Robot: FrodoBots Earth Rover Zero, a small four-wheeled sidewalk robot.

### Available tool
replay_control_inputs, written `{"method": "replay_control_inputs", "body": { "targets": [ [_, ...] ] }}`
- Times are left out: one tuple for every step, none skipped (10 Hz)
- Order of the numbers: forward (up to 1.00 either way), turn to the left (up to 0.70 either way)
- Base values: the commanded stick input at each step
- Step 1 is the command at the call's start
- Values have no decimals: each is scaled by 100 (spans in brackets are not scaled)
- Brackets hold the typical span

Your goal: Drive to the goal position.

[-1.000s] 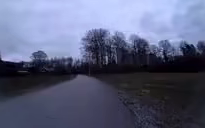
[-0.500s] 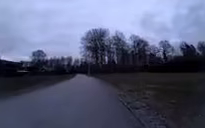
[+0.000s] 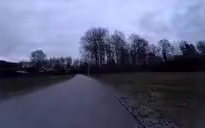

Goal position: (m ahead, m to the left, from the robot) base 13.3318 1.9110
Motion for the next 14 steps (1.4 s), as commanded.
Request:
{"method": "replay_control_inputs", "body": {
  "targets": [
    [70,0],
    [70,0],
    [70,0],
    [70,0],
    [70,0],
    [70,0],
    [70,0],
    [70,0],
    [70,0],
    [70,0],
    [70,0],
    [70,0],
    [70,0],
    [70,0]
  ]
}}
